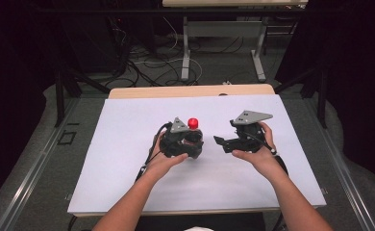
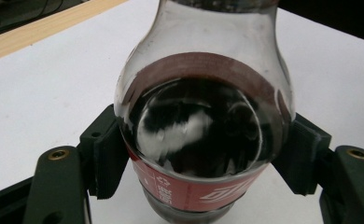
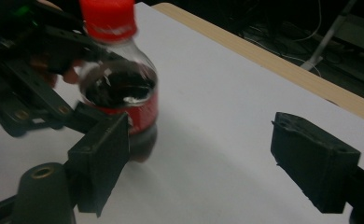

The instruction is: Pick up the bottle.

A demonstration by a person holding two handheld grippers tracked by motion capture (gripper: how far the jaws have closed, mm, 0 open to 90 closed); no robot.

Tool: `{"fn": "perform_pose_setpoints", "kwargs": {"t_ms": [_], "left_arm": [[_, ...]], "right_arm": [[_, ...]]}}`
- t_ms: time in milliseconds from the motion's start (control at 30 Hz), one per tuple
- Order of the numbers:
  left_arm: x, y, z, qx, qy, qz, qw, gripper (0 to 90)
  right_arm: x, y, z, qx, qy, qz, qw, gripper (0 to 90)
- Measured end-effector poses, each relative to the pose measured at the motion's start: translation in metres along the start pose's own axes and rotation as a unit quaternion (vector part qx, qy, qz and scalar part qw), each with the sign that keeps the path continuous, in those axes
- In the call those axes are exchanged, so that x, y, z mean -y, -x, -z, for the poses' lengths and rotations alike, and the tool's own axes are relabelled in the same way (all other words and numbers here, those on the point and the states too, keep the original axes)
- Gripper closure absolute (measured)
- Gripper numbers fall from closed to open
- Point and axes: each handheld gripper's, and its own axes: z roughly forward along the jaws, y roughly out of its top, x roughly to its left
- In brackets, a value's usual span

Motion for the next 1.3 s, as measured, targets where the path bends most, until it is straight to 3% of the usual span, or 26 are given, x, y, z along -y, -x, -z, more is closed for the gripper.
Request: {"fn": "perform_pose_setpoints", "kwargs": {"t_ms": [400,500,567,600,633,833,1100,1300], "left_arm": [[0.004,0.007,-0.012,-0.004,0.006,0.005,1.0000,29.3],[0.005,0.011,-0.014,-0.003,0.001,0.005,1.0000,29.3],[0.005,0.012,-0.015,-0.004,-0.005,-0.006,1.0000,29.3],[0.005,0.013,-0.016,-0.004,0.000,-0.001,1.0000,29.3],[0.005,0.013,-0.015,-0.005,-0.006,-0.009,0.9999,29.3],[0.004,0.016,-0.017,-0.005,0.008,-0.001,1.0000,29.3],[0.004,0.017,-0.015,0.001,0.010,-0.002,0.9999,29.3],[0.005,0.016,-0.013,0.003,0.006,-0.004,1.0000,29.5]], "right_arm": [[-0.040,-0.014,0.001,-0.027,0.012,-0.004,0.9995,40.3],[-0.047,-0.017,-0.003,-0.027,0.005,-0.021,0.9994,42.2],[-0.051,-0.019,-0.007,-0.030,0.000,-0.027,0.9992,46.3],[-0.052,-0.020,-0.009,-0.028,-0.004,-0.029,0.9992,46.8],[-0.053,-0.021,-0.010,-0.025,-0.006,-0.029,0.9993,48.7],[-0.057,-0.027,-0.019,-0.024,-0.013,-0.054,0.9982,52.7],[-0.056,-0.034,-0.029,-0.016,-0.012,-0.050,0.9986,55.8],[-0.051,-0.034,-0.031,-0.026,-0.018,-0.049,0.9983,60.6]]}}
